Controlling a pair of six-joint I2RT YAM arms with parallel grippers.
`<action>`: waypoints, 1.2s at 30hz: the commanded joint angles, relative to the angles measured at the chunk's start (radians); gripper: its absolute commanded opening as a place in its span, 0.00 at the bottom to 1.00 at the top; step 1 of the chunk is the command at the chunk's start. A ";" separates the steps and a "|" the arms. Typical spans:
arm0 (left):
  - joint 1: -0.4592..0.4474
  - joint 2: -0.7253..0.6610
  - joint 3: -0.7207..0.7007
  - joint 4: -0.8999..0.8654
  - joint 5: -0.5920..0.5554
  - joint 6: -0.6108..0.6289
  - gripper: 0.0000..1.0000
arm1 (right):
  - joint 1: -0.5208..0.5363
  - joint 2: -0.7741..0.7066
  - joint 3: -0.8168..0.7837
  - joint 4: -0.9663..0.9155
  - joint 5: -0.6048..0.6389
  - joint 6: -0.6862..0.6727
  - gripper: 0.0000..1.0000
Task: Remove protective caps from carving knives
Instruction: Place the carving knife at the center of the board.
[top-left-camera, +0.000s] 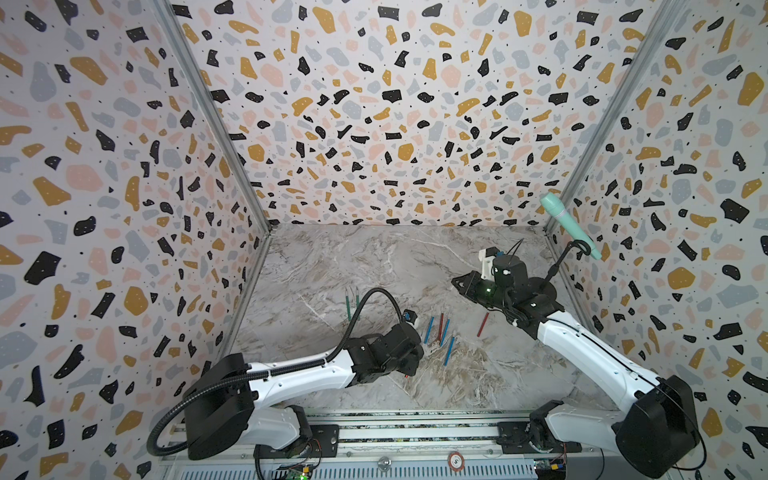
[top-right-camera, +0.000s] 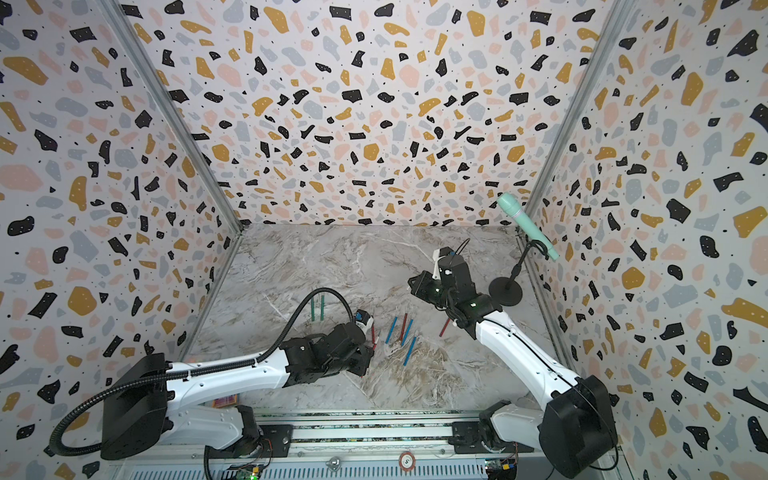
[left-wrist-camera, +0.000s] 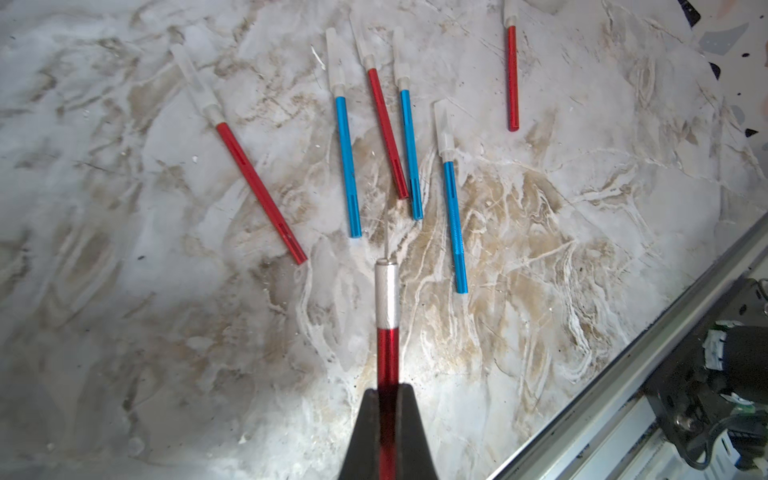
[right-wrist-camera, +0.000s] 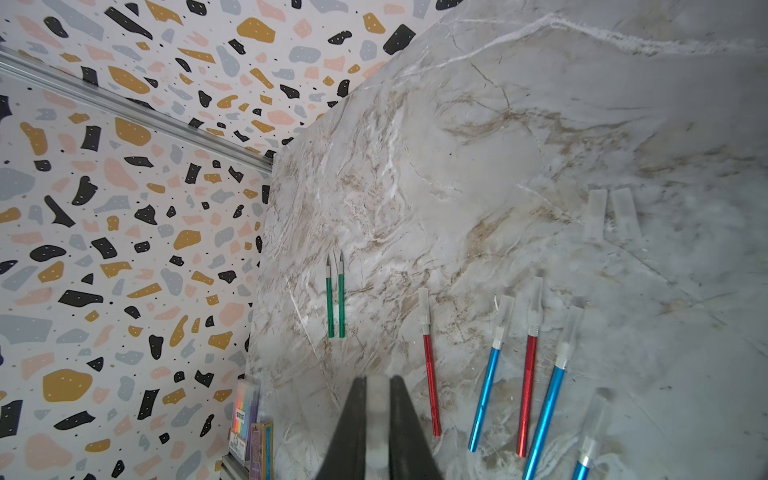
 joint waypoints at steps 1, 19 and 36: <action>0.011 -0.021 0.050 -0.042 -0.106 -0.035 0.00 | -0.016 -0.041 -0.006 -0.068 -0.006 -0.071 0.00; 0.342 0.089 0.206 -0.171 -0.101 0.015 0.00 | -0.050 -0.141 0.049 -0.445 0.085 -0.435 0.00; 0.517 0.360 0.346 -0.158 -0.050 0.075 0.00 | 0.006 -0.314 -0.022 -0.621 0.191 -0.526 0.00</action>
